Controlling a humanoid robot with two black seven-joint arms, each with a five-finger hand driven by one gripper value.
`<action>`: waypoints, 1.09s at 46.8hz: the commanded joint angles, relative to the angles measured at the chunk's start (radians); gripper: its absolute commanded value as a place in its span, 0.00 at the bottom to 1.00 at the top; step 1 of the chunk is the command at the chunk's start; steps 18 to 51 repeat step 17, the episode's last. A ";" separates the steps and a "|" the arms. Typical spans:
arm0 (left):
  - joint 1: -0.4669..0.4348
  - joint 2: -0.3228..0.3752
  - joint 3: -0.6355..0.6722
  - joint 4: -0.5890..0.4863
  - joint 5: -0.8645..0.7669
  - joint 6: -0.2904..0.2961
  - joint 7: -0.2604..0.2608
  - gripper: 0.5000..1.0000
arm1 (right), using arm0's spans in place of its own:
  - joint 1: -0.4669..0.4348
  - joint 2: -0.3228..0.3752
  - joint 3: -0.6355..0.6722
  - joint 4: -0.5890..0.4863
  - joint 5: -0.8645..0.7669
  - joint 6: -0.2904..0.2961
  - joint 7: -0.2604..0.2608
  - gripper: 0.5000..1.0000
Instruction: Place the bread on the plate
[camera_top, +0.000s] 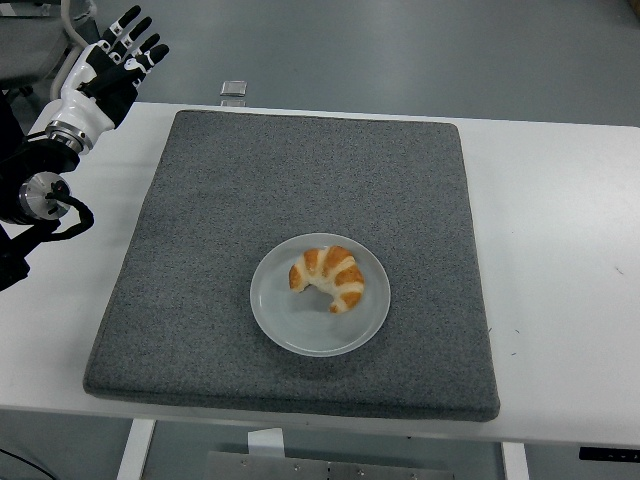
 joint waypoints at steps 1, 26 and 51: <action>0.003 0.000 0.001 0.004 -0.010 -0.003 0.014 0.98 | 0.000 0.000 0.000 0.000 0.000 0.000 0.000 0.86; 0.015 0.000 0.006 0.003 -0.007 -0.006 0.026 0.98 | -0.002 0.000 0.000 0.000 0.000 0.000 0.000 0.86; 0.015 0.000 0.006 0.003 -0.007 -0.006 0.026 0.98 | -0.002 0.000 0.000 0.000 0.000 0.000 0.000 0.86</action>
